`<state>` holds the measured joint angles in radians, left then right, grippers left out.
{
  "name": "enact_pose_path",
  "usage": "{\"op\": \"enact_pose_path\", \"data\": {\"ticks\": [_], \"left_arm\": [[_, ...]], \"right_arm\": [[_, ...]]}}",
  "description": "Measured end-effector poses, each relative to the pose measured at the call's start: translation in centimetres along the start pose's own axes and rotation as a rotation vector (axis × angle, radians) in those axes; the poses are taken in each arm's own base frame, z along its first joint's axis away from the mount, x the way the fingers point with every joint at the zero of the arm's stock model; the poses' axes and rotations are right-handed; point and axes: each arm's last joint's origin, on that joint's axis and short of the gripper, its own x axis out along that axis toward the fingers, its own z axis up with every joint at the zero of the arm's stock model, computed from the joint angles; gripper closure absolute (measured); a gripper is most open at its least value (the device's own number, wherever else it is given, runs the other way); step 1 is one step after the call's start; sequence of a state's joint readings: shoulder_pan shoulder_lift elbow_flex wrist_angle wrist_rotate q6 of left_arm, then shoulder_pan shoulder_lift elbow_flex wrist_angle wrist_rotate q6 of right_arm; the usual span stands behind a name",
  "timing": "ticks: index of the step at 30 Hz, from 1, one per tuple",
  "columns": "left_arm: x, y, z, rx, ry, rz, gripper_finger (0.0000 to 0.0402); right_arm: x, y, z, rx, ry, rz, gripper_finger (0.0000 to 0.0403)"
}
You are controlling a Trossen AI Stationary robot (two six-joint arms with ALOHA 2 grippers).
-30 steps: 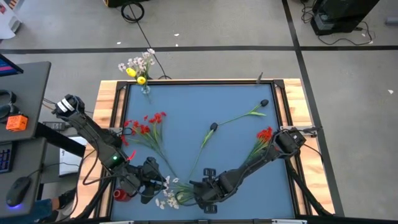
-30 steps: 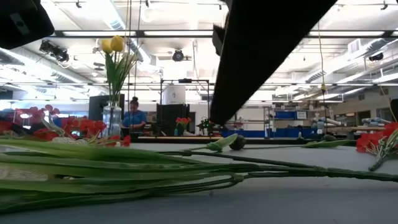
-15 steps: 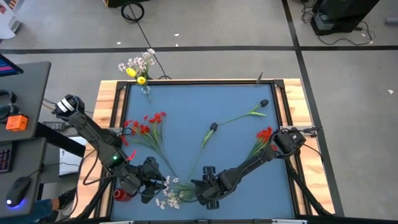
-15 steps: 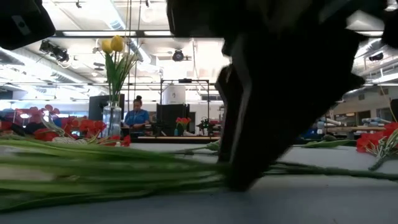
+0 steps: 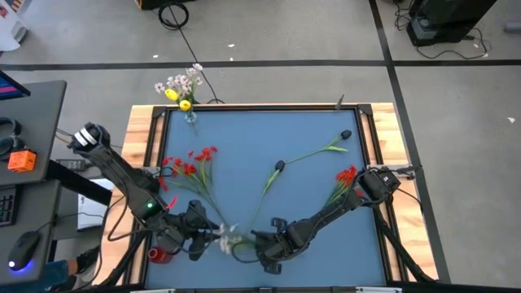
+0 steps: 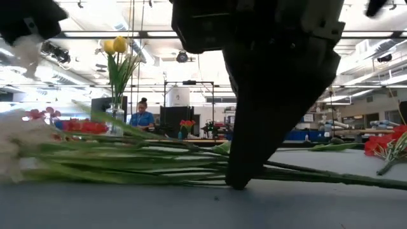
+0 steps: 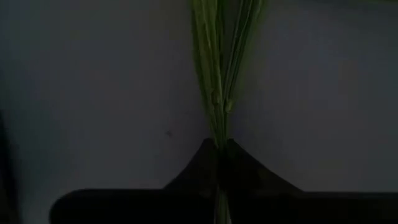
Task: Sort flowers into vase by color
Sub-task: Put the white flowers into the transparent vase
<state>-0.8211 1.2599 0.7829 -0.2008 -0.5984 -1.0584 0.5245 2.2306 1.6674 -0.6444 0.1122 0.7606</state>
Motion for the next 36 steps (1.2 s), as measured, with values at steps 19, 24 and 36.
{"op": "enact_pose_path", "data": {"ticks": [19,24,36], "left_arm": [[-3.6,0.3,4.5,-0.032,-0.314,0.056,0.0178],[-3.1,0.2,5.6,-0.013,-0.320,0.014,0.0134],[-4.5,-1.5,8.9,0.155,-0.501,-0.210,0.0133]], "right_arm": [[-10.8,2.4,-0.6,0.523,-0.894,-0.242,0.0389],[-13.3,2.2,1.5,0.417,-0.960,-0.236,0.0389],[-16.9,0.1,8.3,0.096,-1.065,0.008,0.0389]]}}
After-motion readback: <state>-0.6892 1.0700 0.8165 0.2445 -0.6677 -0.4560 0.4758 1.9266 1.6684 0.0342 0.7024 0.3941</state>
